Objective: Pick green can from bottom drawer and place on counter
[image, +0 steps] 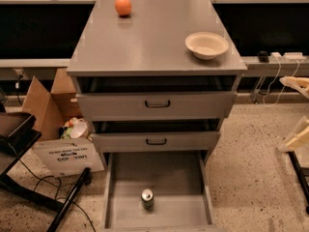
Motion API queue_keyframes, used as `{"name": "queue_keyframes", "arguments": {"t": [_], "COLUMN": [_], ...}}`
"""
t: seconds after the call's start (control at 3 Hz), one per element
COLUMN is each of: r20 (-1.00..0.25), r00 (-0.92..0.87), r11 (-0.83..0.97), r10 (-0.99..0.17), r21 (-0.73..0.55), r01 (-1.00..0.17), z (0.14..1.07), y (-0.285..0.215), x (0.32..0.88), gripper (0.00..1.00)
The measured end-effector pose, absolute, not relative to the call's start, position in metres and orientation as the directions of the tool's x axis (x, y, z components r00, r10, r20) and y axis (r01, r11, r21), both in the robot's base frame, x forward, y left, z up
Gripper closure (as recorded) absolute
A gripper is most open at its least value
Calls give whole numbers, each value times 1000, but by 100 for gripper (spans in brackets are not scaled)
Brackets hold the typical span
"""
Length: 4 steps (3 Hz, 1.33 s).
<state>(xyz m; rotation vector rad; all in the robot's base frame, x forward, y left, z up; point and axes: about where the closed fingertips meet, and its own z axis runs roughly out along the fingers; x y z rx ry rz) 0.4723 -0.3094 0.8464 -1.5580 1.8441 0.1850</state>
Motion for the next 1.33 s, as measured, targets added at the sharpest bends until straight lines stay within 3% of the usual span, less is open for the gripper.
{"name": "queue_keyframes", "arguments": {"t": [0.33,0.67,1.33], "r20": [-655,-769,-868], "r00": [-63,-130,-189], "r11": [323,438,543], "r10": [-753,-626,-459], "r21": [-284,-209,-106], "r01": [-903,-874,-833], "z": [799,689,556], "y": [-298,-275,-227], "x": [460,438,439], "gripper": [0,0,0]}}
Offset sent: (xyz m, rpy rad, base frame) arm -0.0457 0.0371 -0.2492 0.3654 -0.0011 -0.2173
